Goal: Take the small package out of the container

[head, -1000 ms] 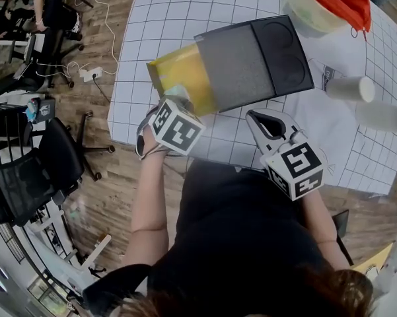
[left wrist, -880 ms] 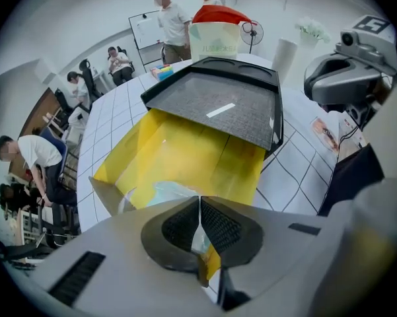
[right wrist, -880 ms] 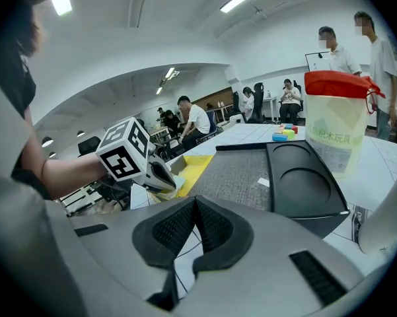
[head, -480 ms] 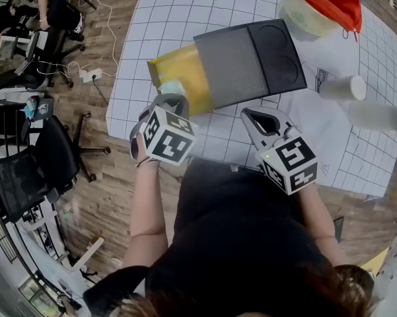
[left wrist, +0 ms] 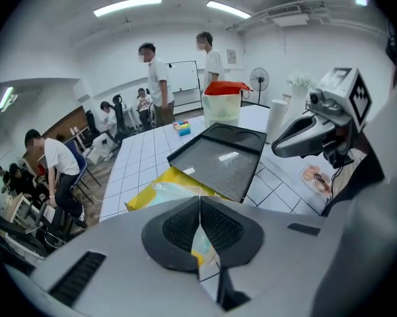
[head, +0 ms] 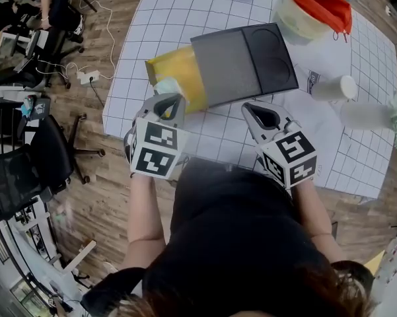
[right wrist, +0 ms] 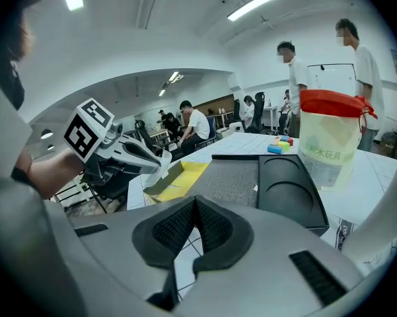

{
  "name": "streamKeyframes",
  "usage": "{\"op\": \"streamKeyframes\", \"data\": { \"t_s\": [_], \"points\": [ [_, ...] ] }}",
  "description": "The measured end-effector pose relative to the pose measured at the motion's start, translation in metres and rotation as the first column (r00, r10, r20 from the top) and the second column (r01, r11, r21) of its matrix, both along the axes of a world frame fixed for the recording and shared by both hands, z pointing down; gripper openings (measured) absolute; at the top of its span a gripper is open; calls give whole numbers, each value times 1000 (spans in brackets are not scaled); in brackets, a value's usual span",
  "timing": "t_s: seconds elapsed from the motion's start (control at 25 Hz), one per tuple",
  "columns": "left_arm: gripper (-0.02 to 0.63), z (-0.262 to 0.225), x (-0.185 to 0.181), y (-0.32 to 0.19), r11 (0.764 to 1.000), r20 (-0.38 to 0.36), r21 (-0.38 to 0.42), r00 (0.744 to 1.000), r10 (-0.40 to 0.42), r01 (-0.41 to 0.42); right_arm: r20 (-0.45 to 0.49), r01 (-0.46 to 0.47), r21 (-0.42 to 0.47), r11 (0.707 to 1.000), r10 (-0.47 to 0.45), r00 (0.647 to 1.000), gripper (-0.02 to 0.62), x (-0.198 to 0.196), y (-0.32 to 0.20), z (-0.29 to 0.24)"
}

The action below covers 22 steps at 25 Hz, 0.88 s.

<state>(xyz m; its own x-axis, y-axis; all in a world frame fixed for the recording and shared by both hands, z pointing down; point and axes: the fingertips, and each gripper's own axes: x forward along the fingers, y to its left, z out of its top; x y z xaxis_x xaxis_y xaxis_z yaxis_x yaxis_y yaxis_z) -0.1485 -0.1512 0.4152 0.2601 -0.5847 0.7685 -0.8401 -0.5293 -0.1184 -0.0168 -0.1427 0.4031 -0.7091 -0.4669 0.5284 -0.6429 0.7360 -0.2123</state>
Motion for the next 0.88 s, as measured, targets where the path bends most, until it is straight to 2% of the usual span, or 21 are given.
{"op": "streamKeyframes", "data": {
  "t_s": [0.32, 0.6, 0.72, 0.88],
  "points": [
    [31, -25, 3, 7, 994, -150, 74, 986, -68, 80, 6, -26, 23, 999, 26, 1000, 15, 11, -6, -8],
    [31, -33, -6, 12, 976, -290, 90, 943, -165, 198, 16, -44, 35, 998, 43, 999, 15, 14, -13, -12],
    [31, -30, -9, 16, 972, -311, 80, 932, -186, 221, 26, -50, 38, 998, 49, 998, 15, 12, -14, -13],
    [31, -25, -12, 19, 972, -292, 71, 936, -197, 226, 33, -55, 41, 998, 54, 998, 15, 10, -15, -15]
  ]
}}
